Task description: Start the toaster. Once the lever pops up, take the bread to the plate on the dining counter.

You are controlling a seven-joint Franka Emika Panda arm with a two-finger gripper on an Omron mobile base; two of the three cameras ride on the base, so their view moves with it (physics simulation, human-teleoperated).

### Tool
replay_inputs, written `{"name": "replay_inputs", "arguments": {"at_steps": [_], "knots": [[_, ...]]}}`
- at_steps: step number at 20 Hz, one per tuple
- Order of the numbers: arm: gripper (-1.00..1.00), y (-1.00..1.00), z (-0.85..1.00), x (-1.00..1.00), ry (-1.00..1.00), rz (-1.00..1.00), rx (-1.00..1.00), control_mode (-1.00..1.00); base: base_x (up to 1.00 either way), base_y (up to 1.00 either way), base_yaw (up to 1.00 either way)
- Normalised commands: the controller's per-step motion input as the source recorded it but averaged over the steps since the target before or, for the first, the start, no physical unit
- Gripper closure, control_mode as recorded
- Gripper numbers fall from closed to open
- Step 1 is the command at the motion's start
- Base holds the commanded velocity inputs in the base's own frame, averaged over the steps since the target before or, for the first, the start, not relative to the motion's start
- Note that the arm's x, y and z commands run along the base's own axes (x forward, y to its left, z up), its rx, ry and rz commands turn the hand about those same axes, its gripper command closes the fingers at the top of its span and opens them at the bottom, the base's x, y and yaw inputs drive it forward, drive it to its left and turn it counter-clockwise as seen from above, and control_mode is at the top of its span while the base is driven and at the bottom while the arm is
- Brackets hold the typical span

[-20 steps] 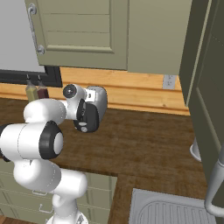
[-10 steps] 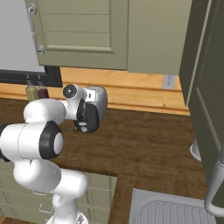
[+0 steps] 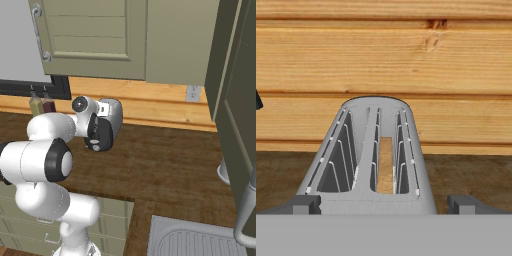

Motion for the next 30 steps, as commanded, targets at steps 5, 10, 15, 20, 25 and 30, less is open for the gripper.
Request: {"name": "replay_inputs", "arguments": {"at_steps": [5, 10, 15, 20, 25, 30], "knots": [[-1.0, 0.0, 0.0, 0.0, 0.0, 0.0, 0.0, -1.0, 0.0, 0.0, 0.0], [-1.0, 0.0, 0.0, 0.0, 0.0, 0.0, 0.0, -1.0, 0.0, 0.0, 0.0], [-1.0, 0.0, 0.0, 0.0, 0.0, 0.0, 0.0, -1.0, 0.0, 0.0, 0.0], [-1.0, 0.0, 0.0, 0.0, 0.0, 0.0, 0.0, -1.0, 0.0, 0.0, 0.0], [-1.0, 0.0, 0.0, 0.0, 0.0, 0.0, 0.0, -1.0, 0.0, 0.0, 0.0], [-1.0, 0.0, 0.0, 0.0, 0.0, 0.0, 0.0, -1.0, 0.0, 0.0, 0.0]]}}
